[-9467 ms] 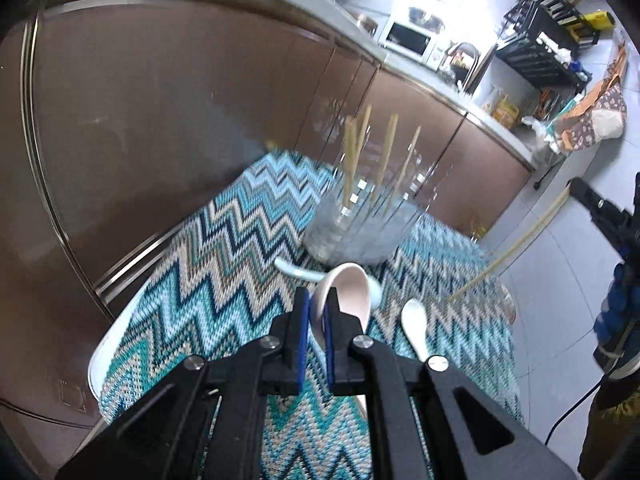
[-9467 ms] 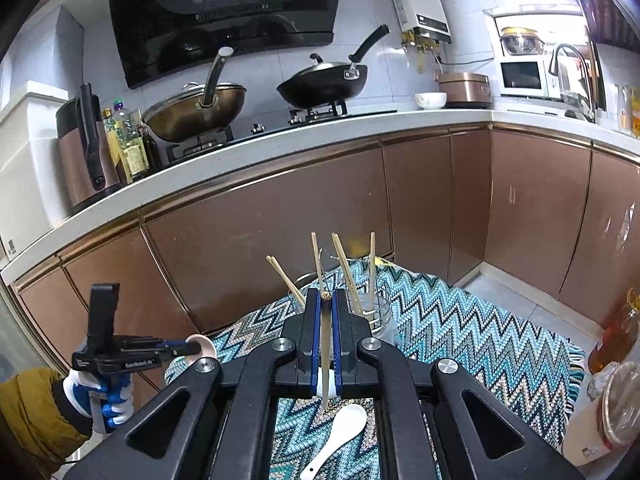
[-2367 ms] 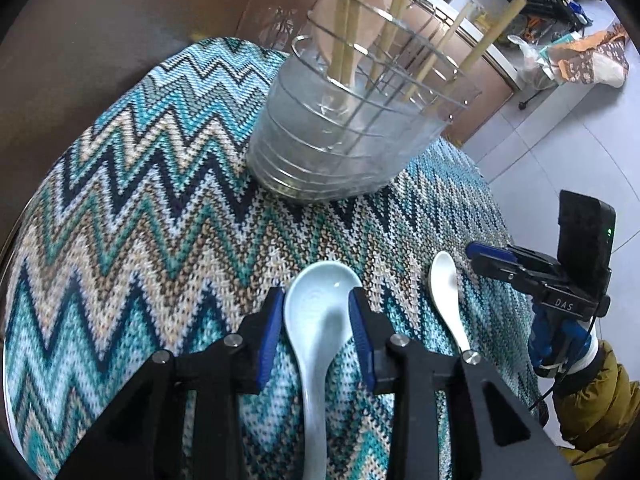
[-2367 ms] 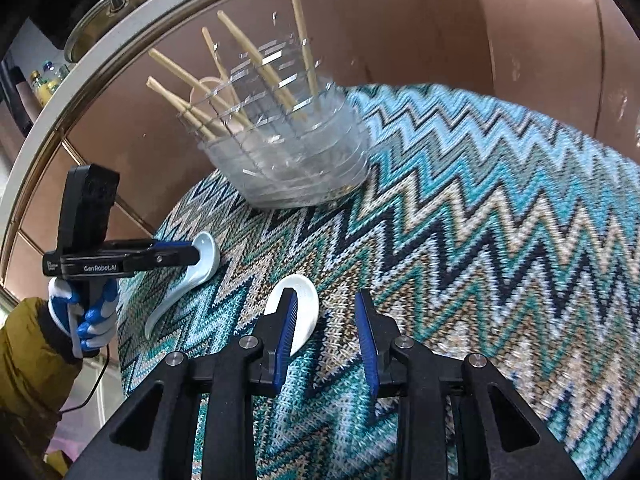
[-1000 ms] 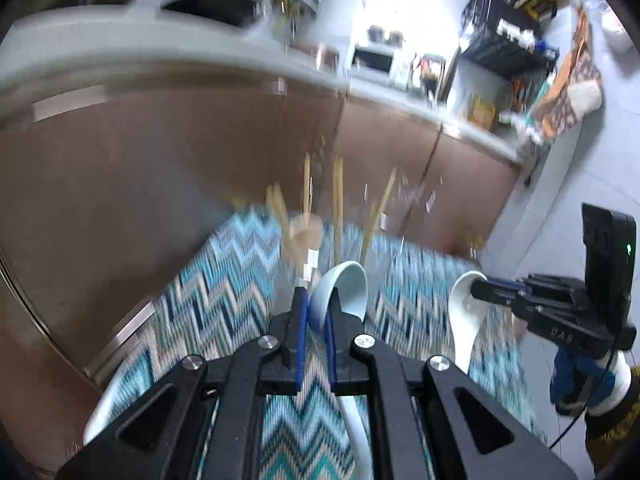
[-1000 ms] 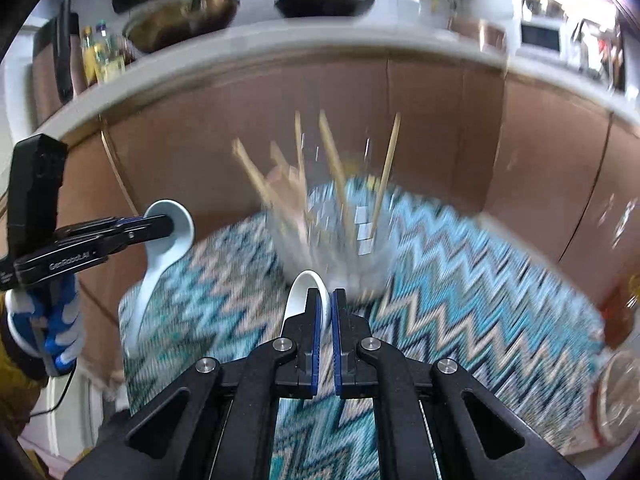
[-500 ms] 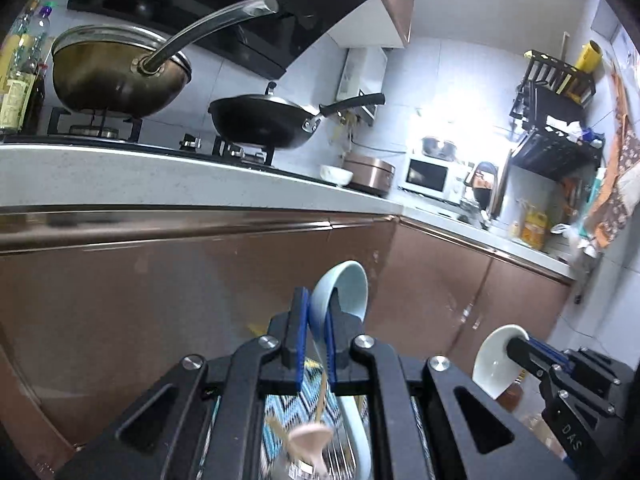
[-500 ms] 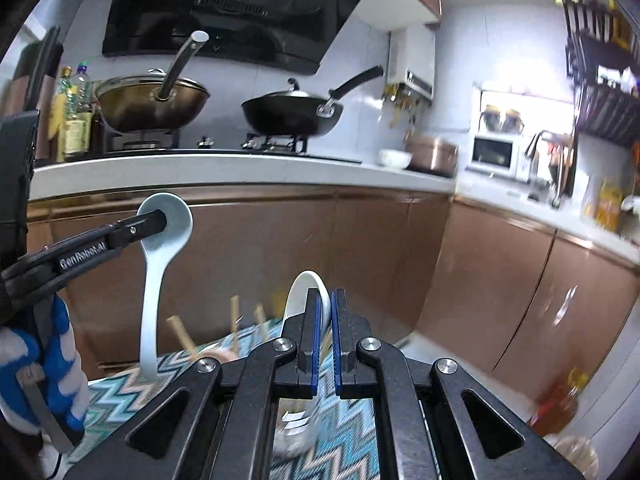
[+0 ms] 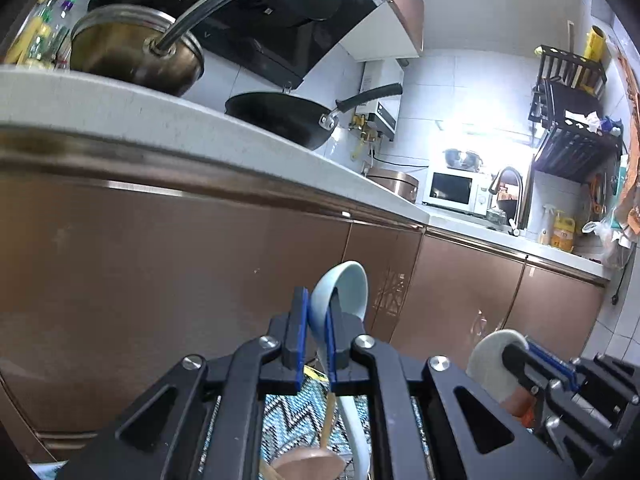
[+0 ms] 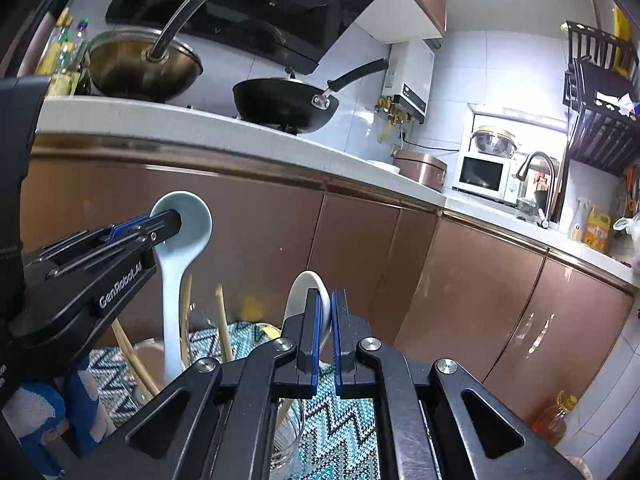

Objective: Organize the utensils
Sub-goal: 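Lift both white spoons and lower them upright into the clear holder, then open both tools to release the white spoons inside the holder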

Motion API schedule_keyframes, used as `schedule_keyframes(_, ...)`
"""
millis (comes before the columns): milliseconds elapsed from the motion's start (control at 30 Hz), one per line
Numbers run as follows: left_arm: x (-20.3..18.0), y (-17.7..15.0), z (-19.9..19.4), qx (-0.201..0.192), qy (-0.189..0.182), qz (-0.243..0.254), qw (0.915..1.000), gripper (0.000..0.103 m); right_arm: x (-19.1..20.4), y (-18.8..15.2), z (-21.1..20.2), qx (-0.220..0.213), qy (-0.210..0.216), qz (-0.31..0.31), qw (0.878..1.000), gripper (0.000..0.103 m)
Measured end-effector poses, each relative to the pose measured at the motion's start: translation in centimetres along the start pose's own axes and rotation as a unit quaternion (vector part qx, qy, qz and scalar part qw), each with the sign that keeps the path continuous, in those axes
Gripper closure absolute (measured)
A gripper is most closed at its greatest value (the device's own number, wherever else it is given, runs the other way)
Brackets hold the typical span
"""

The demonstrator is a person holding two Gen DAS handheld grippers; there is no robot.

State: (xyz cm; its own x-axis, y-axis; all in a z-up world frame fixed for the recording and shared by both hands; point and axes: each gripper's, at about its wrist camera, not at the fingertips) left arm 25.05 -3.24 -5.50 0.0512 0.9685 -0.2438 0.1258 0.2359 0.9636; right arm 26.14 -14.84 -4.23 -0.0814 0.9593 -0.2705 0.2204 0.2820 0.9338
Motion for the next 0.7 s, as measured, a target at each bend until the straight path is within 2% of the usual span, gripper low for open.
schedule_keyframes(100,0.3,-1.0,-0.1,0.000,-0.008,-0.012,0.9999,0.095,0.4,-1.1,0.3,0.007,0.005,-0.001,1.000,0.098)
schedule_keyframes(200,0.7,-1.5,-0.6,0.002,-0.013,-0.014,0.9998,0.090,0.6,-1.8,0.1,0.011,0.013,0.000,1.000,0.097)
schedule_keyframes(267,0.8,-1.6,-1.0,0.003,-0.013,-0.011,0.9999,0.080,0.8,-2.2,0.1,0.020,0.022,0.004,1.000,0.092)
schedule_keyframes(367,0.9,-1.4,-1.9,0.007,-0.019,-0.009,0.9998,0.074,0.8,-2.5,-0.2,0.028,0.029,0.009,0.999,0.085)
schedule_keyframes(567,1.0,-0.4,-4.0,0.020,-0.023,0.002,0.9995,0.063,0.6,-2.4,-1.7,0.034,0.027,0.016,0.999,0.083)
schedule_keyframes(700,0.8,0.6,-6.7,0.048,-0.011,0.027,0.9984,0.056,-0.1,-1.6,-3.8,0.030,0.023,0.024,0.999,0.081)
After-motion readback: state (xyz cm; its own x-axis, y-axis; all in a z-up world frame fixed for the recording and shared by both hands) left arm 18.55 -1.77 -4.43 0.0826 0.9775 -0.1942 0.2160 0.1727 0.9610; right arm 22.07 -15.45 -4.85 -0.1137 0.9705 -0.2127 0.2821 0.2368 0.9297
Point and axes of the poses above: each gripper's, at about its wrist camera, not at the fingertips, and z roughly the way its jaws point, x to its left, y to its top, and after that the axes turned 1 degree about -z, right-handed
